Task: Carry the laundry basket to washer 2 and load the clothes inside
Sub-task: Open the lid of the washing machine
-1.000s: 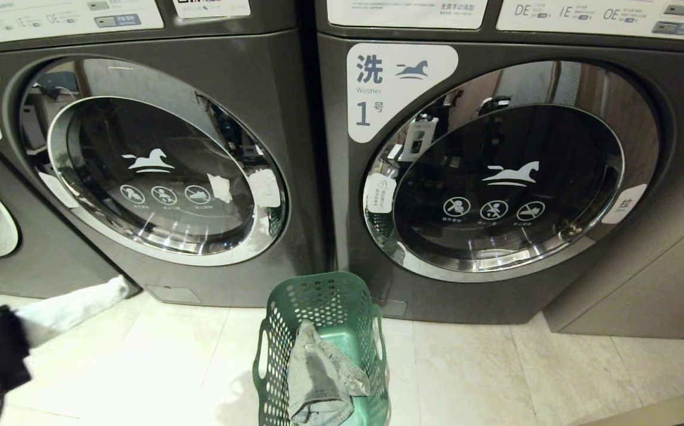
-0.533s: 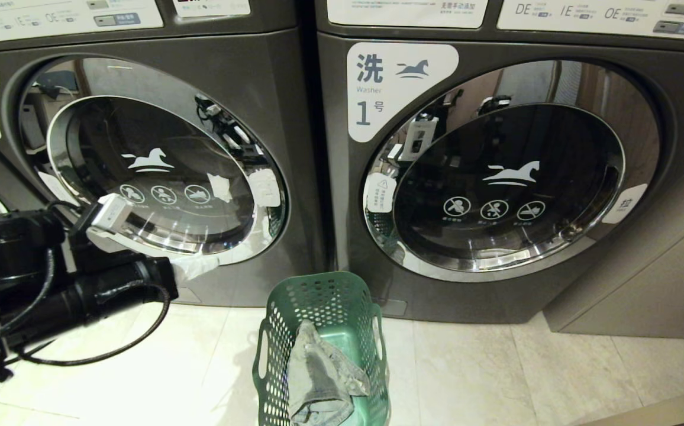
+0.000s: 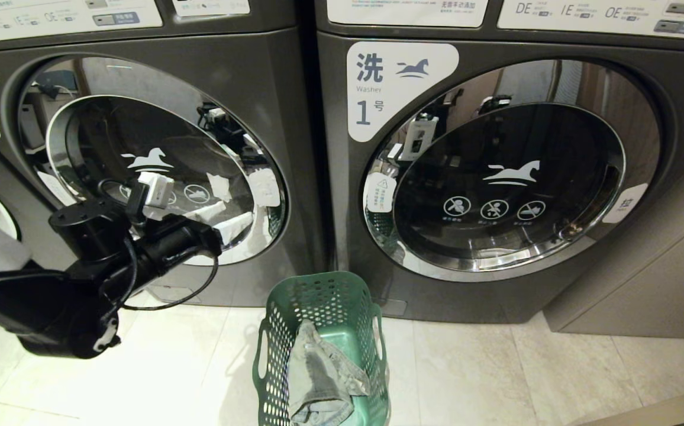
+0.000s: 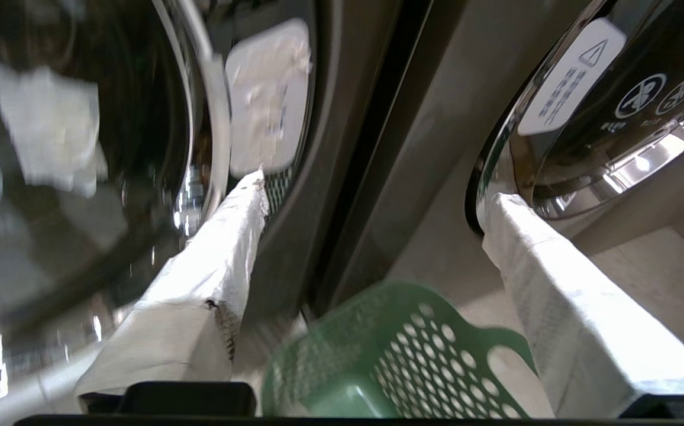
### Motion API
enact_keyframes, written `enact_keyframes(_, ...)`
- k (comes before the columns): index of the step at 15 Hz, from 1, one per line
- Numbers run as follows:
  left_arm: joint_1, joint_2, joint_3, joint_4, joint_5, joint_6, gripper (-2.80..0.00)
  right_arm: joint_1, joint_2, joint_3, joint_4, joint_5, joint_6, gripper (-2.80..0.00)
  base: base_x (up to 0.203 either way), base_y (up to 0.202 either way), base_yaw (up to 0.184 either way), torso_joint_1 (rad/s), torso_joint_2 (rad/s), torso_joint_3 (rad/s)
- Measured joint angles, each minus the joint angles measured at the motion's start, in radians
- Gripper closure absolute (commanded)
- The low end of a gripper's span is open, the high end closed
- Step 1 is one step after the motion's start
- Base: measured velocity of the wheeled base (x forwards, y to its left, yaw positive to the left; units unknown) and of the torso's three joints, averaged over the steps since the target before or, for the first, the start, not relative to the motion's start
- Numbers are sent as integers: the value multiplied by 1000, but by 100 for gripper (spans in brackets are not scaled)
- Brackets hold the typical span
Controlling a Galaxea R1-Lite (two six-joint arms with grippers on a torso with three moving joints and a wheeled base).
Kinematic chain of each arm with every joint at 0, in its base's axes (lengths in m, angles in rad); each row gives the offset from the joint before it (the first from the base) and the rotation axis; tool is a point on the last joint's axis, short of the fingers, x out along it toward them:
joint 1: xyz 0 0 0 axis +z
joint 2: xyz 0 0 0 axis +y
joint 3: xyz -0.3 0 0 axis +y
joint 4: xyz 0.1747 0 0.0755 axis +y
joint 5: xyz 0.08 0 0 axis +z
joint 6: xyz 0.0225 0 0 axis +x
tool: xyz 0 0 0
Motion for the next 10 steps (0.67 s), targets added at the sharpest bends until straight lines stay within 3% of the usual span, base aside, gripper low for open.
enact_keyframes(1,9,29,-11,-54,-24,15,-280,0,0,0,0,0,0,0,0,0,0,0,0,0)
enact_keyframes(5,33,79,-6,-96,-135,34,-280,0,0,0,0,0,0,0,0,0,0,0,0,0)
enact_keyframes(10,40,140,-53,-108,-138,81,-280,0,0,0,0,0,0,0,0,0,0,0,0,0)
